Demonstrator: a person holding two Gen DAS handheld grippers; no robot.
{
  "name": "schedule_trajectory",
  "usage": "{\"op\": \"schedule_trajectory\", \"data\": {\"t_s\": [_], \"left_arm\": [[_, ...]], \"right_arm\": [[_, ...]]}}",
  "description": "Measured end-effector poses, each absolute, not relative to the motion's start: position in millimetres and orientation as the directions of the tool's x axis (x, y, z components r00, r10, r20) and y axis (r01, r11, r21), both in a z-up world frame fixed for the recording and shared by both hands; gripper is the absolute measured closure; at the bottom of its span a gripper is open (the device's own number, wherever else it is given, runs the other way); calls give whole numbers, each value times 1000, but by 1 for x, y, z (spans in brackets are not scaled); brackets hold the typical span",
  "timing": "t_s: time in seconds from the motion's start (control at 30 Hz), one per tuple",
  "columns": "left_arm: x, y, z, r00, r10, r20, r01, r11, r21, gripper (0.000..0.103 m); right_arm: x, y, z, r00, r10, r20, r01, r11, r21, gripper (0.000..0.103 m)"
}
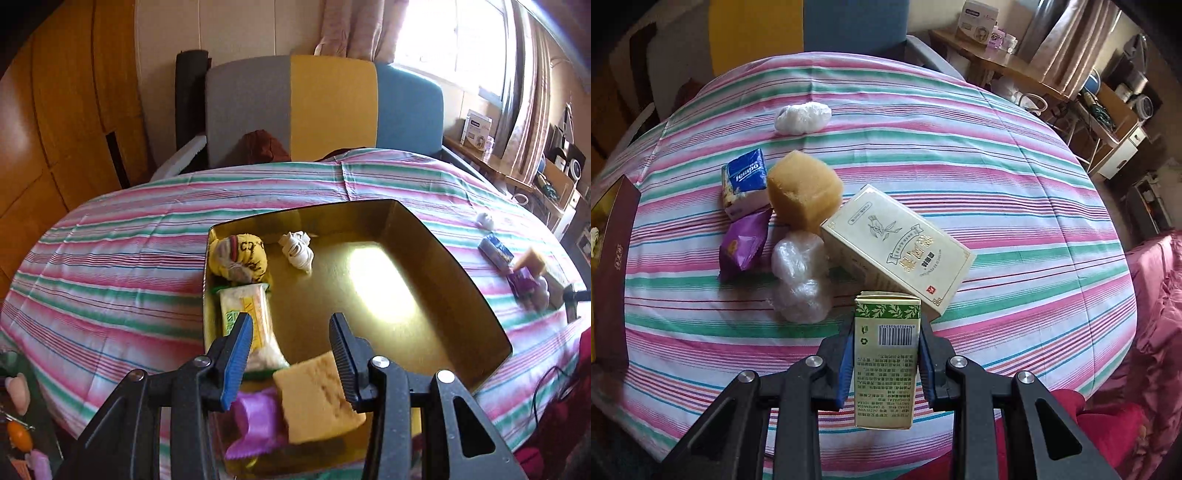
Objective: Organize objects
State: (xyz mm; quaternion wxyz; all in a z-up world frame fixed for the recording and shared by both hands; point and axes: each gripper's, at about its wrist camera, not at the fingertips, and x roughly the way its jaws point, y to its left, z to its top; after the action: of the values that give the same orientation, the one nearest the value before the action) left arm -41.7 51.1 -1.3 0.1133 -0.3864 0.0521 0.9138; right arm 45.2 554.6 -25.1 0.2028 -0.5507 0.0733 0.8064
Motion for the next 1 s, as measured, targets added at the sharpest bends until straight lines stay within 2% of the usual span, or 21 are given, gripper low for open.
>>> {"op": "schedule_trajectory", "data": {"t_s": [0.27,0.47,0.7,0.83,1.0], "left_arm": [[-25,45,5,-699,157,-697,-256,-966,39,60],[-21,39,9,-712,150,-686,-249,-967,47,60],[-17,33,4,-702,152,-696,-248,-968,39,60],[-19,24,-1,-685,153,-712,-240,-971,23,60],[-22,4,-5,-678,130,-723,-201,-980,12,60]], "right_arm": [[42,546,-16,-346,205,-916,-434,-900,-38,73],[25,495,28,-468,142,-872,-336,-942,27,73],[-28,388,52,-555,-85,-827,-84,-984,157,73],[-65,317,45,-530,-217,-820,52,-973,224,73],[-106,243,22,-462,-335,-821,139,-942,306,73]]}}
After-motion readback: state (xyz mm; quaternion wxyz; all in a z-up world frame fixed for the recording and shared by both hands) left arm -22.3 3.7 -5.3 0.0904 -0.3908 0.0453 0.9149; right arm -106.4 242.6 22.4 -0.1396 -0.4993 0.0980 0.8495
